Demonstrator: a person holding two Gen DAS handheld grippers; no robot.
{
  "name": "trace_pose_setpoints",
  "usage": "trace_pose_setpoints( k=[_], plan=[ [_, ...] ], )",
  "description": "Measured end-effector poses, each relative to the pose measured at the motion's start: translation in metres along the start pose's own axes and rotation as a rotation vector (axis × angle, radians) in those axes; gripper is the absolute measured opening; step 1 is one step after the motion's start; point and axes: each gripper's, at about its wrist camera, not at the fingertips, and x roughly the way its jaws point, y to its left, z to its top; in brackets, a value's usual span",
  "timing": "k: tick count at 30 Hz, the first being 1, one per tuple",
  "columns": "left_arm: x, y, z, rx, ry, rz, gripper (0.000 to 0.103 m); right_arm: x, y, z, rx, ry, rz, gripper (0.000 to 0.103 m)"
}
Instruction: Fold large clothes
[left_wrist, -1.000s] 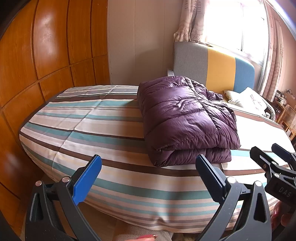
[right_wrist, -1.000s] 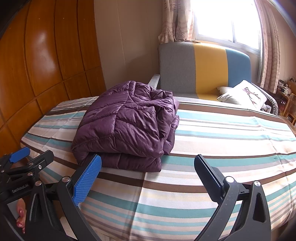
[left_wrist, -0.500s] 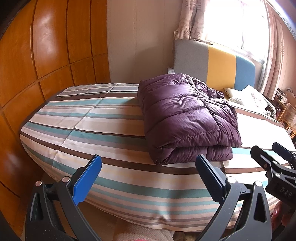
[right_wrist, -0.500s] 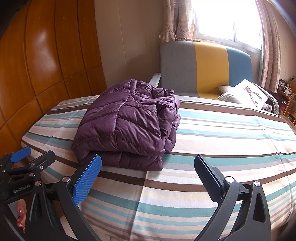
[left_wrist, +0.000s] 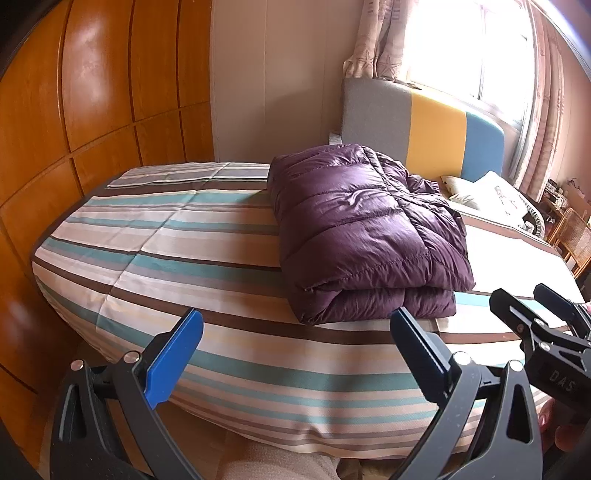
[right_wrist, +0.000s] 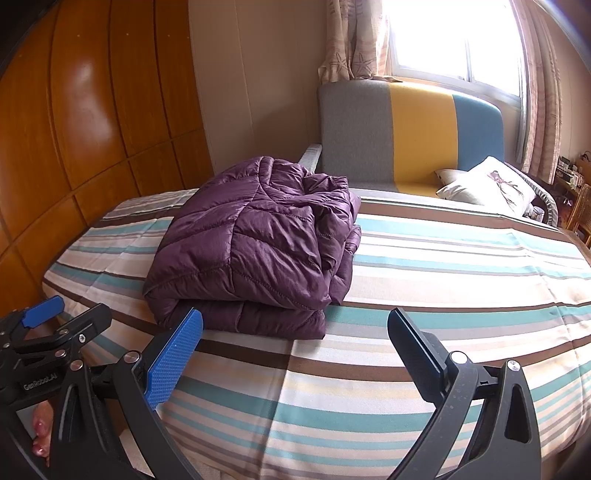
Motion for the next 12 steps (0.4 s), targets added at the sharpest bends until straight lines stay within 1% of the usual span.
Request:
trace_pose_setpoints(
  k=[4, 12],
  plan=[
    [0.0, -0.001, 0.001, 0.0, 0.001, -0.007, 0.101, 0.003, -0.001, 0.0, 0.008, 0.007, 0.001, 0.1],
    [0.015, -0.001, -0.003, 0.005, 0.048, 0.012, 0.101, 0.014, -0.006, -0.002, 0.019, 0.03, -0.004, 0.1]
  ],
)
